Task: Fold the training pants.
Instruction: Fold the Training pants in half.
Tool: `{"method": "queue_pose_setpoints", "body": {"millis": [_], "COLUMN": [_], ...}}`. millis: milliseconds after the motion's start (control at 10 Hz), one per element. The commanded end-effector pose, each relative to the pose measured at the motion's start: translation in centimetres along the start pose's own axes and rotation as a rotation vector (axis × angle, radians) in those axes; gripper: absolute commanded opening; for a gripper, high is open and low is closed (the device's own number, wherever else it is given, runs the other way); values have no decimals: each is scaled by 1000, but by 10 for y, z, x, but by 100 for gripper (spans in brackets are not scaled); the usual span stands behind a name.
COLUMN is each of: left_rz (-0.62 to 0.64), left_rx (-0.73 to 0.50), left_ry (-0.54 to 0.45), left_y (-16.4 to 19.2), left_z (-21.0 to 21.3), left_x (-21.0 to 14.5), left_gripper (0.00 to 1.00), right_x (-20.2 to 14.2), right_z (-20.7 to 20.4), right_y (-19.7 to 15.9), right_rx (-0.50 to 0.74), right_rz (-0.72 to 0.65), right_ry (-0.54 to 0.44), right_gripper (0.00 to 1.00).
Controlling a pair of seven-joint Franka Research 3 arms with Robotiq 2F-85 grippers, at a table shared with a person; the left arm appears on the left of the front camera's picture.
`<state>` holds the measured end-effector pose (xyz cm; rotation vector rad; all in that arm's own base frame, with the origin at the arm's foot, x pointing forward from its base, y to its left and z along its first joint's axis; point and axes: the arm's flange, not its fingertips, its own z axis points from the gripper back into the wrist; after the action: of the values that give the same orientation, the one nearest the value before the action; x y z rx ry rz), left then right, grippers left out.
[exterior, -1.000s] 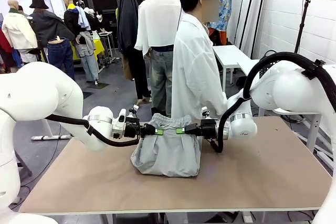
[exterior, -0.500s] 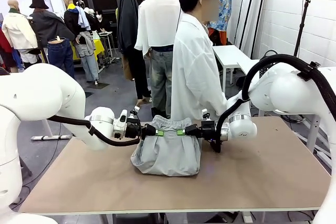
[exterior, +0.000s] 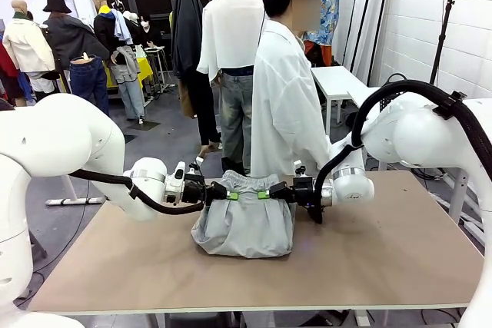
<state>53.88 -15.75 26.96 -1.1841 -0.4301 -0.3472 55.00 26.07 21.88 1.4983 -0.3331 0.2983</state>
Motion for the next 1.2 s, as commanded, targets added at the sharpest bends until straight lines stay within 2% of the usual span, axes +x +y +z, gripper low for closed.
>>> {"method": "queue_pose_setpoints", "body": {"millis": [0,300,400,700,1100], "left_rz": [23,27,26,31,11], "left_rx": [53,53,56,71,144], "left_ry": [-25,-45,-49,-57,-118], "left_y": [9,9,9,8,-7], "left_z": [21,23,26,37,81], "left_x": [5,6,6,0,-8], "left_gripper": [39,99,100,100,100], "right_x": [5,6,5,5,10], "right_z": [16,22,27,45,78], "right_y": [-16,-14,-12,-2,31], "right_rx": [-58,-88,-104,-195,-340], "right_rz": [-65,-84,-88,-115,-118], "right_ry": [-40,-65,-67,-52,-36], "right_gripper": [33,92,100,100,100]}}
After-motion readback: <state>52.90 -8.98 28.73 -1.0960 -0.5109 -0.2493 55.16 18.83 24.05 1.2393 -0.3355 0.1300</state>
